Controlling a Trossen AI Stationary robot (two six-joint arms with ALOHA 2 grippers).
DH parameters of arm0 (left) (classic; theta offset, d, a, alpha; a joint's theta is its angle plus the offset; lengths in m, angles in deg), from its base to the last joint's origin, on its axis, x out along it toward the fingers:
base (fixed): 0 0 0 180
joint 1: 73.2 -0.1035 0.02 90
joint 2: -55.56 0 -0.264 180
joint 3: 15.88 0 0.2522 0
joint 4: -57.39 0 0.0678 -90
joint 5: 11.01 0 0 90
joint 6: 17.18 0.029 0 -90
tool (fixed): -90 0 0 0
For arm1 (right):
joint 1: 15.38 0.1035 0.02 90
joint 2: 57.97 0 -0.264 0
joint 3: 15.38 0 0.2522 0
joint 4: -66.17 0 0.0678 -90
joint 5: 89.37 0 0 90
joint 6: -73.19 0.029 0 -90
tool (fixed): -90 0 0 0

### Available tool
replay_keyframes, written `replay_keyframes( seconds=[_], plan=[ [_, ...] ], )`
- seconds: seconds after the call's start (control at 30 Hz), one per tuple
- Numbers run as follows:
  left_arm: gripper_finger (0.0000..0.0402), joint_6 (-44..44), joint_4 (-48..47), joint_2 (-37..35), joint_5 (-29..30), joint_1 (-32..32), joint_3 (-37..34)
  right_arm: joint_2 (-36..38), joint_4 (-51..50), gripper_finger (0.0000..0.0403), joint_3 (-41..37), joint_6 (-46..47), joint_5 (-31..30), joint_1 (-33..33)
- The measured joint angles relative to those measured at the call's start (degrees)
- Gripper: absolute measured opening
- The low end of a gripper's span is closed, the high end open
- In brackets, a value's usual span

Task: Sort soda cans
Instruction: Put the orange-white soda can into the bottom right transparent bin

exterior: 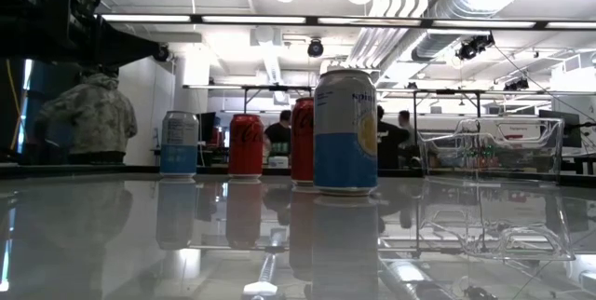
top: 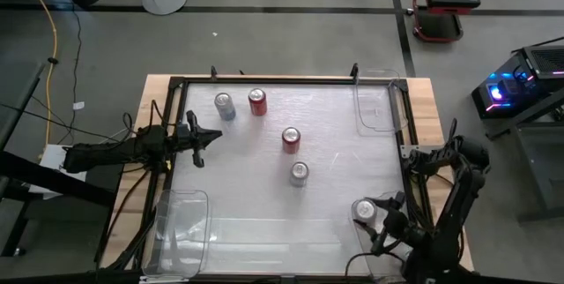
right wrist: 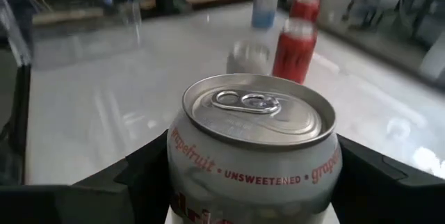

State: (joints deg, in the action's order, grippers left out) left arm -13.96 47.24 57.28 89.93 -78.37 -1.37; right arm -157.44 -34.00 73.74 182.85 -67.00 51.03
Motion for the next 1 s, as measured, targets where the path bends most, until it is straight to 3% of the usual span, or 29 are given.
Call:
replay_keyframes(
  seconds=[0.13,0.27,0.33,0.5,0.6,0.73,1.0],
  plan=[
    [0.0005,0.0,0.2,0.0,0.1,0.0,0.0,1.8,1.8,0.0287,3.7,-10.4,-7.5,-4.9],
    [0.0005,0.0,0.2,0.0,0.3,0.0,0.0,2.0,10.5,0.0287,6.0,-25.5,-8.2,-10.9],
    [0.0005,0.0,0.6,0.0,0.4,0.0,0.0,2.0,19.7,0.0287,5.9,-37.1,-3.6,-14.1],
    [0.0005,0.4,1.0,0.0,1.0,0.0,0.0,1.9,53.7,0.0287,2.8,-73.9,18.7,-22.4],
    [0.0005,0.4,1.0,0.0,1.7,0.0,0.0,2.0,69.8,0.0287,-0.4,-88.5,28.5,-26.2],
    [0.0005,0.4,0.8,0.0,1.9,0.0,0.0,2.0,83.0,0.0287,-9.1,-93.5,33.0,-29.9],
    [0.0005,0.4,0.7,0.0,1.9,0.0,0.0,1.9,130.4,0.0287,-34.7,-96.9,41.2,-34.1]
  ],
)
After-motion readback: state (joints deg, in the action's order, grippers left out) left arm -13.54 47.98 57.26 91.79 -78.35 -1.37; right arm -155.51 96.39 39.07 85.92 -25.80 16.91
